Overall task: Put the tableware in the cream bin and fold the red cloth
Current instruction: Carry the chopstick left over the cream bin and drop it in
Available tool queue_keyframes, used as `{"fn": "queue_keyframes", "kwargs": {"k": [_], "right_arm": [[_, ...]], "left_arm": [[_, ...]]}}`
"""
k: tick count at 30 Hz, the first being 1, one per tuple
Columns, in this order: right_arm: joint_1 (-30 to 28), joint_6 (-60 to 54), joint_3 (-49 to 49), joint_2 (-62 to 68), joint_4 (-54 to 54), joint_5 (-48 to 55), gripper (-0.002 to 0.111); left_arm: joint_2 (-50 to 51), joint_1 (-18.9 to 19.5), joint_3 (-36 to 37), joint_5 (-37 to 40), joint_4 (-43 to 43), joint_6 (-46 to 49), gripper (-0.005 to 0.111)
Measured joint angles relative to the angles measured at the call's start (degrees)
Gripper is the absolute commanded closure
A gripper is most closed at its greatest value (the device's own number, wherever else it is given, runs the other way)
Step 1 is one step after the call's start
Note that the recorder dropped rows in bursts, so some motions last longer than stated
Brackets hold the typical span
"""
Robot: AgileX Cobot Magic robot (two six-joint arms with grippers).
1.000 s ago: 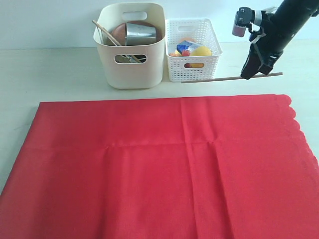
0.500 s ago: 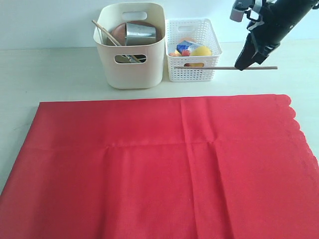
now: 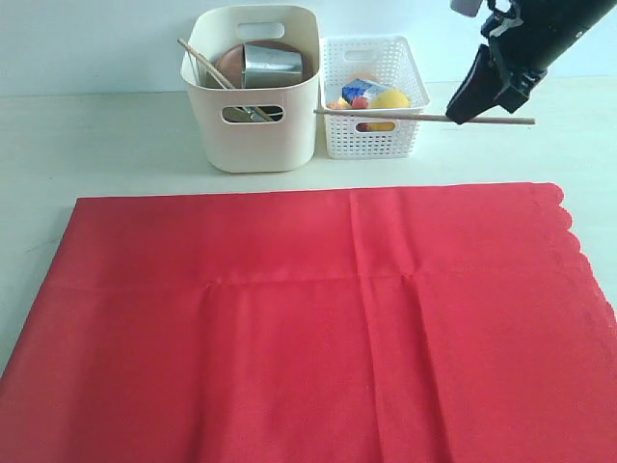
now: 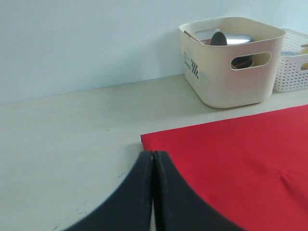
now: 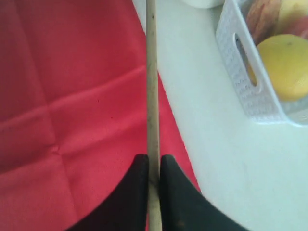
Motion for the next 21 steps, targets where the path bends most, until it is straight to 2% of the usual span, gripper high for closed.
{"fn": "queue_keyframes", "kwargs": {"k": [4, 9, 13, 21], "right_arm": [[0.0, -0.2, 0.0, -3.0, 2.7, 0.0, 0.108], [0.3, -0.3, 0.0, -4.4, 12.7, -0.7, 0.108], [3.0, -0.3, 0.0, -3.3, 22.9, -9.7, 0.108], [13.9, -0.3, -7.5, 6.8, 33.2, -31.1, 0.108]], "left_arm": [[0.0, 0.0, 0.0, 0.0, 0.0, 0.0, 0.105], [0.0, 0.0, 0.0, 0.0, 0.0, 0.0, 0.105], [0.0, 0.0, 0.0, 0.0, 0.0, 0.0, 0.105], [0.0, 0.0, 0.0, 0.0, 0.0, 0.0, 0.105]]}}
